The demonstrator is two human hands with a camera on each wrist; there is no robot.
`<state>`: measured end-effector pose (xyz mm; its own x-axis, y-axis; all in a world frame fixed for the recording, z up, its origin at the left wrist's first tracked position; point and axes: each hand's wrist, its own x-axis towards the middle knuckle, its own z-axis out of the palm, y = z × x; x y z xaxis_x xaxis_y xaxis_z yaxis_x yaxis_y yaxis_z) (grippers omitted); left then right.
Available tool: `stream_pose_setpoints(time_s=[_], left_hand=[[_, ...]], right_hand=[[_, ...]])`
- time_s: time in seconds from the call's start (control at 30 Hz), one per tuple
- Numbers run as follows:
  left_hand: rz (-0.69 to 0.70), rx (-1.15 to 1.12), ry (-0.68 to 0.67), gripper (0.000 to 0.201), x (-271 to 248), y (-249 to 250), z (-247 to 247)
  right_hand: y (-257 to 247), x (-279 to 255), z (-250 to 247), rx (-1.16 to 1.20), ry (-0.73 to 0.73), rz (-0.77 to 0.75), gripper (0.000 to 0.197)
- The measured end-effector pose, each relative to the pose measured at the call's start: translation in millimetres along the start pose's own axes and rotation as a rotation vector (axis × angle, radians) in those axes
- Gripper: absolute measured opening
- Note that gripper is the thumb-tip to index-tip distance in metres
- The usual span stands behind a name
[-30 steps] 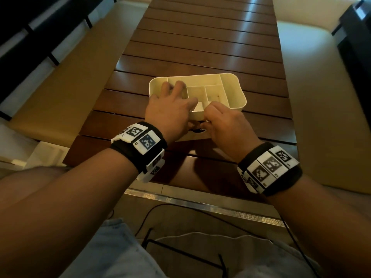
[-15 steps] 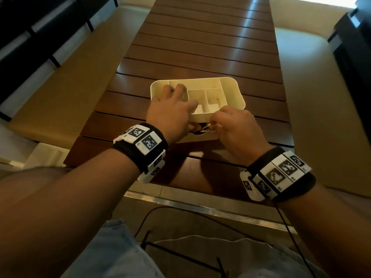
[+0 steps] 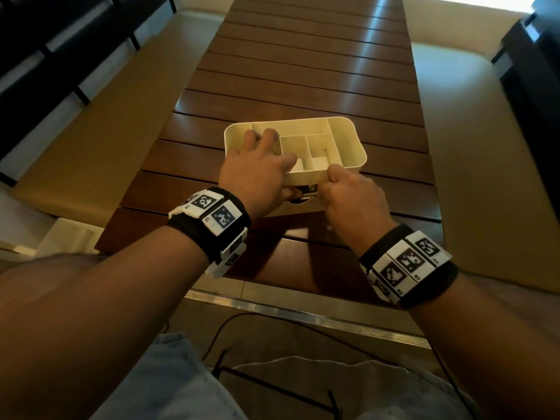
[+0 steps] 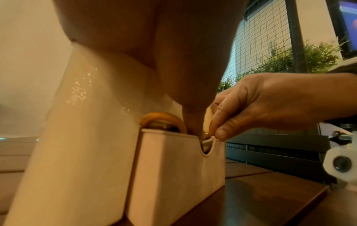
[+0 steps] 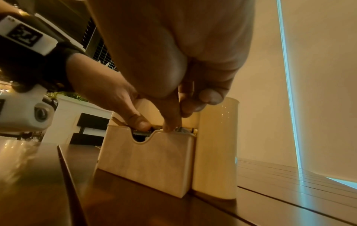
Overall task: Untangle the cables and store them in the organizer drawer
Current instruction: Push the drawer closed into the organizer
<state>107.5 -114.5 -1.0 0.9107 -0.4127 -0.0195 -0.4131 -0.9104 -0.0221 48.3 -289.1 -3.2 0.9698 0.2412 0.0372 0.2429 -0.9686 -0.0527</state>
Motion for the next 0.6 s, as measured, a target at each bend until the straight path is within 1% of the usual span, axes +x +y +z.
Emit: stream_pose_setpoints(time_s=[0.03, 0.1, 0.13, 0.17, 0.2, 0.3, 0.37, 0.4, 0.43, 0.53, 0.6], left_hand=[[0.006, 0.004, 0.001, 0.055, -0.5, -0.4, -0.4], [0.019, 0.017, -0.002, 0.056, -1.4, -1.2, 0.2], [0.025, 0.023, -0.002, 0.057, -1.7, -1.4, 0.8], [0.03, 0.024, 0.0, 0.058, -2.1, -1.6, 1.4], [0.033, 0.019, 0.002, 0.059, -2.2, -1.9, 1.5], [0.048, 0.004, -0.003, 0.061, -1.8, -2.8, 1.0], [0.057, 0.013, -0.007, 0.063, -2.6, -3.9, 0.3], [0.064, 0.02, -0.007, 0.065, -3.3, -3.8, 0.3], [0.07, 0.024, -0.006, 0.065, -4.3, -3.3, 0.4], [0.063, 0.022, 0.012, 0.06, -6.0, -0.6, 0.6], [0.062, 0.025, 0.024, 0.055, -6.8, 0.3, -1.3]], right_hand=[[0.1, 2.0, 0.2, -0.023, 0.02, -0.002, 0.021], [1.1, 6.1, 0.1, -0.09, 0.106, 0.006, 0.018], [1.9, 7.7, -1.5, -0.1, 0.156, 0.037, 0.021], [2.5, 9.0, -3.7, -0.099, 0.189, 0.076, 0.03], [3.5, 10.1, -6.2, -0.096, 0.192, 0.12, 0.041], [12.6, 18.5, -12.9, -0.044, 0.115, 0.225, 0.077], [17.1, 25.5, -16.0, -0.002, 0.073, 0.27, 0.093], [17.9, 28.4, -15.9, 0.014, 0.051, 0.268, 0.094], [18.3, 29.8, -14.5, 0.036, 0.03, 0.249, 0.092], [22.4, 28.1, -6.8, 0.09, -0.019, 0.139, 0.076], [28.7, 26.0, -1.7, 0.057, -0.055, 0.065, 0.073]])
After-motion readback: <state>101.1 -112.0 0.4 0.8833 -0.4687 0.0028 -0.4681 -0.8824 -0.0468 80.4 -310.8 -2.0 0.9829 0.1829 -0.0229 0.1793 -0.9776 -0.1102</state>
